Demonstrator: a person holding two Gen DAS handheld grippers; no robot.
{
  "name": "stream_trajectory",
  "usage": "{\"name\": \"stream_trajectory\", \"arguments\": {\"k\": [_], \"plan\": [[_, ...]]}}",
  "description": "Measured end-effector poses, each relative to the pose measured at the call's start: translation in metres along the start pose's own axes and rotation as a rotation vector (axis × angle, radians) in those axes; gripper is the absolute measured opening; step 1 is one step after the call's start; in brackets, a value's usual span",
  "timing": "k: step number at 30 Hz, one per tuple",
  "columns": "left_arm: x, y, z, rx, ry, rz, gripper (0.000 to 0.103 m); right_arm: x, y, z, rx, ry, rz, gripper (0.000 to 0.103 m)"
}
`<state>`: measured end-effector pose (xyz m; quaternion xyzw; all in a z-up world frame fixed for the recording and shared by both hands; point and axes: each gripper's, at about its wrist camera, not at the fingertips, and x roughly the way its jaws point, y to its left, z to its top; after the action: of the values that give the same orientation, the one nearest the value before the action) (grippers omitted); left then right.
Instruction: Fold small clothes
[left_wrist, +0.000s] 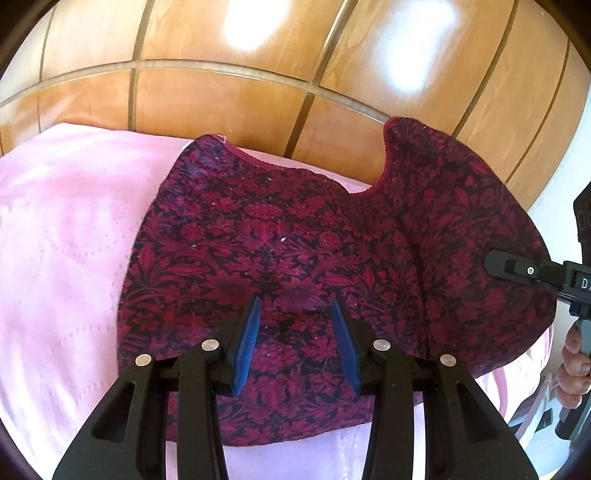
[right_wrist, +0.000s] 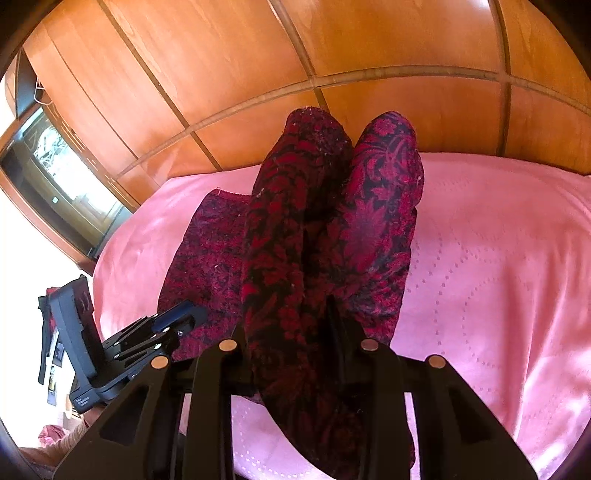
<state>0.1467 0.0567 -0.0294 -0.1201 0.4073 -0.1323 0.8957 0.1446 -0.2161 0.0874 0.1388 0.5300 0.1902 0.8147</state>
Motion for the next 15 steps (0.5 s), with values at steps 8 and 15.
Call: {"name": "stream_trajectory", "arguments": {"k": [8,15], "plan": [[-0.026,0.047,0.004,-0.120,-0.027,-0.050,0.040,-0.003,0.032,0.018,-0.035,-0.022,0.037,0.022],[-0.021,0.093,-0.019,-0.283,0.031,-0.172,0.040,0.013,0.083,0.039,-0.104,-0.037,0.100,0.020]]}}
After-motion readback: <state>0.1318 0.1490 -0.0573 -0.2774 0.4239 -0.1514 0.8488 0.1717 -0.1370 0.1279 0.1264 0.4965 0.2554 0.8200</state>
